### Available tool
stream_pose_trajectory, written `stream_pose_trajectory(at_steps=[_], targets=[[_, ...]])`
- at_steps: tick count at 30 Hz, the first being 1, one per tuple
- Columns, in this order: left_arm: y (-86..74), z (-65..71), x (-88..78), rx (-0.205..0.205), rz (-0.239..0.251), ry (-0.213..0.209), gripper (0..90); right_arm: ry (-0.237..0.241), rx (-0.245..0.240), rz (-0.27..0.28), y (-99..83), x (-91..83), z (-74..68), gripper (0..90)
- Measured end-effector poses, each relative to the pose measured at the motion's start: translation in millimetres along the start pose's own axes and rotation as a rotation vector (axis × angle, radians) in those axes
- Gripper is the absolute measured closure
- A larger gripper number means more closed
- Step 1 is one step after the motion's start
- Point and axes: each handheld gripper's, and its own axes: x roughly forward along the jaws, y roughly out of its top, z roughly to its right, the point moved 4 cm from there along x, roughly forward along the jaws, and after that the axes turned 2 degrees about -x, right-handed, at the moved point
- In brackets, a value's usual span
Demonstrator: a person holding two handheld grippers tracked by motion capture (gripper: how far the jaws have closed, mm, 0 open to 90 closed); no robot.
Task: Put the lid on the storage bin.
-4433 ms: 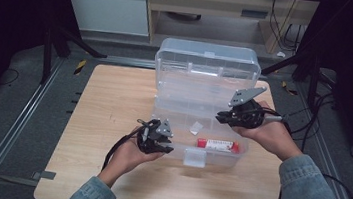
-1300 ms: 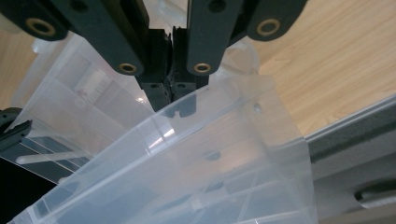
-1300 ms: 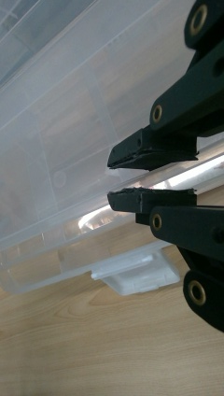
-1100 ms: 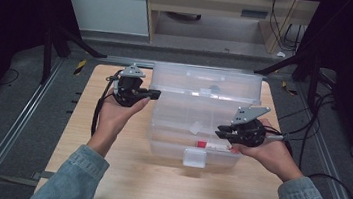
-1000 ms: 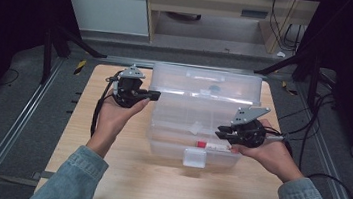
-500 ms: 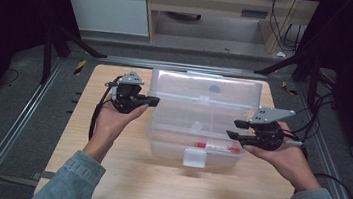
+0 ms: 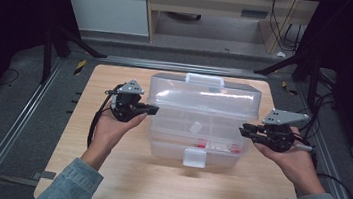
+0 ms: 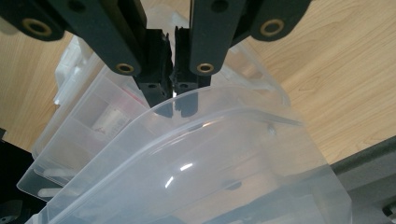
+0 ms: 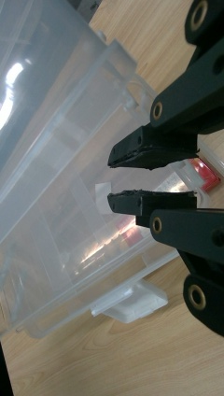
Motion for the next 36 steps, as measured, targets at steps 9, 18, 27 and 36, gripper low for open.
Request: stream_pose_trajectory(at_steps=[9,18,27,36], targets=[[-8.5,2.8,1.0,0.003,-0.010,-0.013,85.7,-0.013,0.024,0.006,-6.5,-1.0,3.4,77.8],[-13.5,5.0,0.6,0.015,-0.019,-0.012,85.6,-0.019,0.039,0.006,-13.3,-0.4,4.5,78.8],[-21.5,2.6,-0.2,0.005,-0.020,-0.015,85.4,-0.025,0.053,0.005,-17.5,-1.9,6.6,79.5],[-26.0,-8.0,-1.5,-0.019,-0.008,-0.021,85.1,-0.029,0.062,0.011,-21.0,-4.9,7.0,80.0]])
